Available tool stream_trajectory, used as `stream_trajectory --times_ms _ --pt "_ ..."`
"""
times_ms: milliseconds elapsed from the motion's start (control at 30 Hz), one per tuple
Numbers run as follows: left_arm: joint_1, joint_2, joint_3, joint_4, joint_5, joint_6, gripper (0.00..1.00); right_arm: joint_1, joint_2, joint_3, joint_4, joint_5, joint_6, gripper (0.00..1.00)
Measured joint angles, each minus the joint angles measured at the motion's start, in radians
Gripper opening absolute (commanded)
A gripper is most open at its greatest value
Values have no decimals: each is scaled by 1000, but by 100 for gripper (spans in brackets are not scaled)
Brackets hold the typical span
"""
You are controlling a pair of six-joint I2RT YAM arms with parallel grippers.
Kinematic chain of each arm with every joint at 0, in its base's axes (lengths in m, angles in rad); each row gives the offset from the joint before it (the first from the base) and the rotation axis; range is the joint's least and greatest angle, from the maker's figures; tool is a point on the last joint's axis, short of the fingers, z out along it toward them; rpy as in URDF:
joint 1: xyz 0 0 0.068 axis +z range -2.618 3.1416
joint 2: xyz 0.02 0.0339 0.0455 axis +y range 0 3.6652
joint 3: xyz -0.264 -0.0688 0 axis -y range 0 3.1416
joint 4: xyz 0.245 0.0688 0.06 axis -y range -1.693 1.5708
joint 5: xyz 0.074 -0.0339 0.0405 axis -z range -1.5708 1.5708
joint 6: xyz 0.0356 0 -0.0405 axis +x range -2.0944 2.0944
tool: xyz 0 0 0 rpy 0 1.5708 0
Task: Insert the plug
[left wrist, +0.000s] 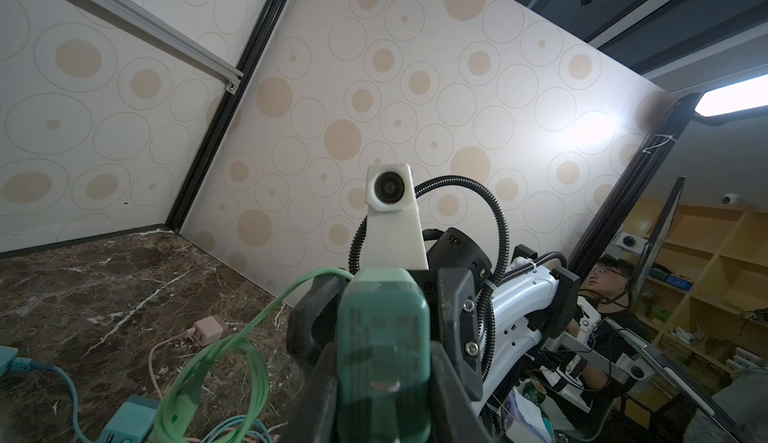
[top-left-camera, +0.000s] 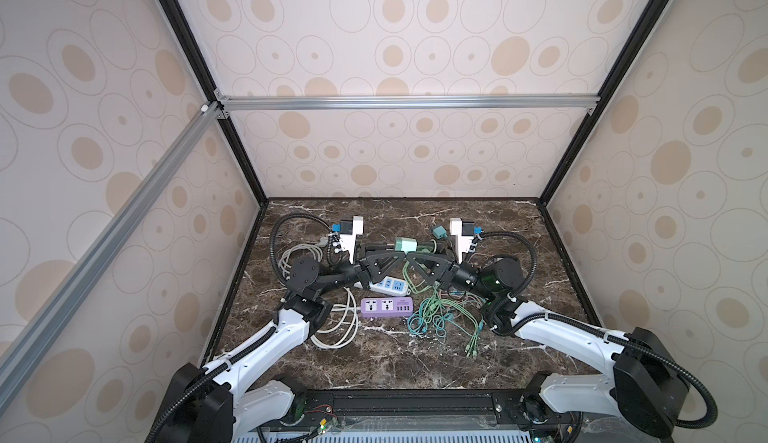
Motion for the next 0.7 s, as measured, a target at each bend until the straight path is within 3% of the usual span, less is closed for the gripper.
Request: stream_trajectory --times_ms 467,700 --pt "0 3 -17 71 0 -28 0 0 45 53 42 -39 27 45" --pt "0 3 -17 76 -1 -28 0 0 47 69 32 -64 28 32"
